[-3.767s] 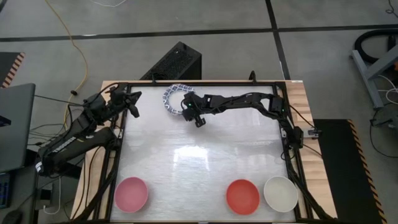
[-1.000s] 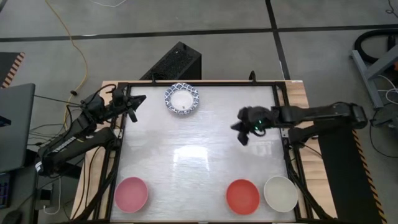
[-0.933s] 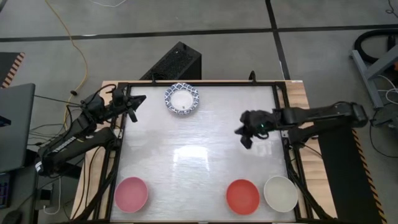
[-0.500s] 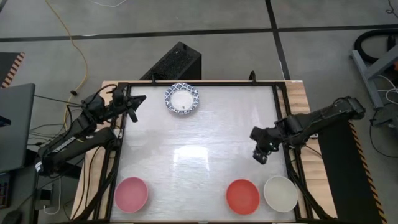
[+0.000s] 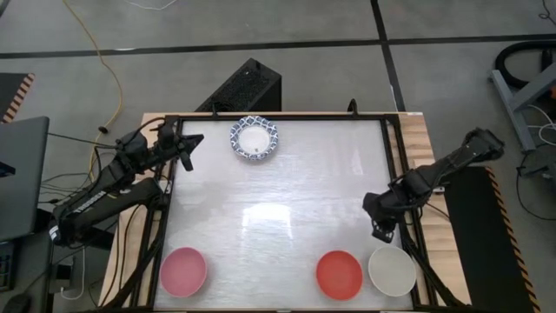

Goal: Nest bowls inside each other
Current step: Stack the white bowl on top of the blue patterned bowl

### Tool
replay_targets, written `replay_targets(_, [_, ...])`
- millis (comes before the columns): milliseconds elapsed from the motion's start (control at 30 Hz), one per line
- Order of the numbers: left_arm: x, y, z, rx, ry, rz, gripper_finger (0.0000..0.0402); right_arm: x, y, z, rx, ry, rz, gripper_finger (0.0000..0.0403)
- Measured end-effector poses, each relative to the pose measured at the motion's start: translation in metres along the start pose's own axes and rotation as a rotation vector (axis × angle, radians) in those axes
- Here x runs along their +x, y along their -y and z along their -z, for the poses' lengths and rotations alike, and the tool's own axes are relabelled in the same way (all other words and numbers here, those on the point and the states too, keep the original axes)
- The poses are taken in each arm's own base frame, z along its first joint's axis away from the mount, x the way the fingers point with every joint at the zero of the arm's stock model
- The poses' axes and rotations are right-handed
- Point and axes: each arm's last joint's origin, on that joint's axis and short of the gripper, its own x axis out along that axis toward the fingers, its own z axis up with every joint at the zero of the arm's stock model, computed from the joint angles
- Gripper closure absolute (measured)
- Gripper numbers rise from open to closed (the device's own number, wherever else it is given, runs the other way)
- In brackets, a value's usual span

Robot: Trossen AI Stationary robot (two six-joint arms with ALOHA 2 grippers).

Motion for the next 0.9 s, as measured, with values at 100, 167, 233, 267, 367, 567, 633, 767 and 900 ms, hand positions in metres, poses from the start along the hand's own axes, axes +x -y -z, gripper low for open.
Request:
replay_targets(100, [0.000, 0.000, 0.001, -0.001, -0.008, -0.002, 0.0401, 0.001, -0.003, 0.004, -0.034, -0.010, -0.011, 0.0345])
replay_targets(167, [0.000, 0.000, 0.001, -0.001, -0.011, -0.002, 0.0401, 0.002, -0.005, 0.007, -0.055, -0.018, -0.012, 0.0323])
replay_targets(233, [0.000, 0.000, 0.001, -0.001, -0.010, -0.002, 0.0401, 0.002, -0.006, 0.010, -0.074, -0.026, -0.014, 0.0297])
replay_targets(267, [0.000, 0.000, 0.001, -0.001, -0.011, -0.002, 0.0401, 0.003, -0.007, 0.011, -0.084, -0.030, -0.015, 0.0284])
replay_targets(367, [0.000, 0.000, 0.001, -0.001, -0.009, -0.008, 0.0401, 0.004, -0.009, 0.016, -0.120, -0.044, -0.015, 0.0245])
replay_targets(567, [0.000, -0.001, 0.001, 0.000, -0.004, -0.031, 0.0401, 0.007, -0.013, 0.025, -0.192, -0.067, -0.003, 0.0202])
replay_targets(633, [0.000, -0.001, 0.001, 0.000, -0.003, -0.034, 0.0401, 0.009, -0.014, 0.027, -0.205, -0.080, 0.014, 0.0200])
replay_targets(767, [0.000, -0.001, 0.001, 0.000, -0.004, -0.034, 0.0401, 0.019, -0.019, 0.029, -0.234, -0.111, 0.060, 0.0199])
replay_targets(900, [0.000, -0.001, 0.001, 0.000, -0.004, -0.034, 0.0401, 0.031, -0.025, 0.028, -0.248, -0.158, 0.097, 0.0199])
